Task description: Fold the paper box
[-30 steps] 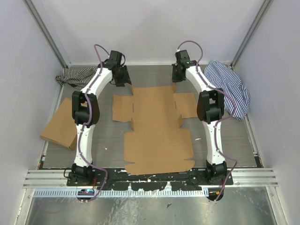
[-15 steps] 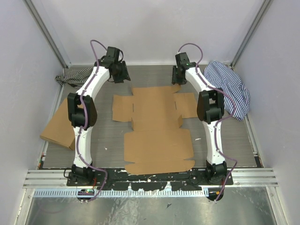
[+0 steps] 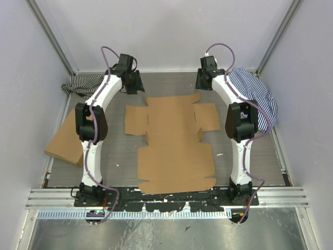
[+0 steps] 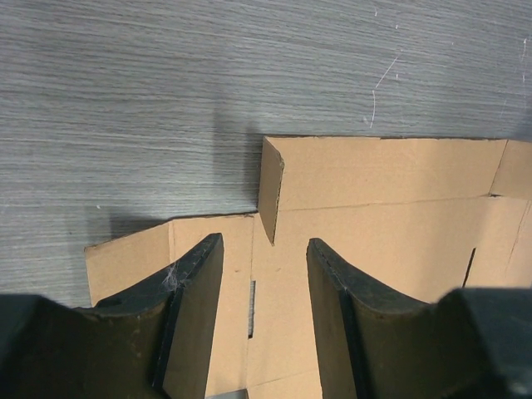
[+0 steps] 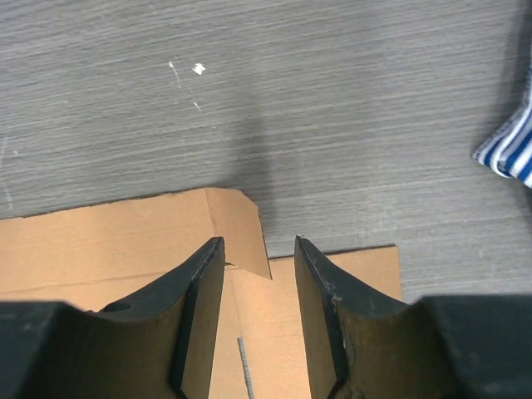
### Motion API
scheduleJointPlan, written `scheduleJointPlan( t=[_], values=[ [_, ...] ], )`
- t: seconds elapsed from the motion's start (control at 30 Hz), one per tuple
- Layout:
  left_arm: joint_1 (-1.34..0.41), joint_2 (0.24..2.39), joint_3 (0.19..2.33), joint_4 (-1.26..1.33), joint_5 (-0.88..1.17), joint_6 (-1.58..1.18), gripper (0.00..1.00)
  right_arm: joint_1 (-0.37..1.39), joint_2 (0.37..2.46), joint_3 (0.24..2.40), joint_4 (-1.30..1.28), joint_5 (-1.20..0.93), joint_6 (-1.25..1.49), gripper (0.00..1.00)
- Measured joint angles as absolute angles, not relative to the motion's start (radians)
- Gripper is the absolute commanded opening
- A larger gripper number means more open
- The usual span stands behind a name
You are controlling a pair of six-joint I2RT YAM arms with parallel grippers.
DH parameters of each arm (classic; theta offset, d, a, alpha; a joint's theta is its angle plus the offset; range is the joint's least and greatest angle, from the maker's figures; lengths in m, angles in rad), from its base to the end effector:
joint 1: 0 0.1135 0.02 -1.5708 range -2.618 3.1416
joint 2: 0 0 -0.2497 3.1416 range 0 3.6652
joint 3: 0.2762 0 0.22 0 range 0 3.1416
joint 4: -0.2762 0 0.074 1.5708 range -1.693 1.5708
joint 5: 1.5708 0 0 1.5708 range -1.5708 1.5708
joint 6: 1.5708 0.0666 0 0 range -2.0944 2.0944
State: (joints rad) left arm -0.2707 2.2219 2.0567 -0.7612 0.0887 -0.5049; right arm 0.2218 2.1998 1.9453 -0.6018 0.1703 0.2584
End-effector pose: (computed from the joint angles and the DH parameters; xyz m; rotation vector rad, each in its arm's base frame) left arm 0.4554 -0.1325 0.2243 -0.2598 2.5317 -0.4258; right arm 0.4691 0.0942 0.2147 0.1209 2.4076 0.0141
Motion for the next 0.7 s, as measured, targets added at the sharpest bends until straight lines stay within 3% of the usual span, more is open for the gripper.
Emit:
scheduleJointPlan(
  t=[0.7],
  values=[
    [-0.263,2.222,2.028,-0.738,0.097,-0.506,0.51,0.200,2.316,2.000,-0.605,-0.096,0.258,0.45]
  ],
)
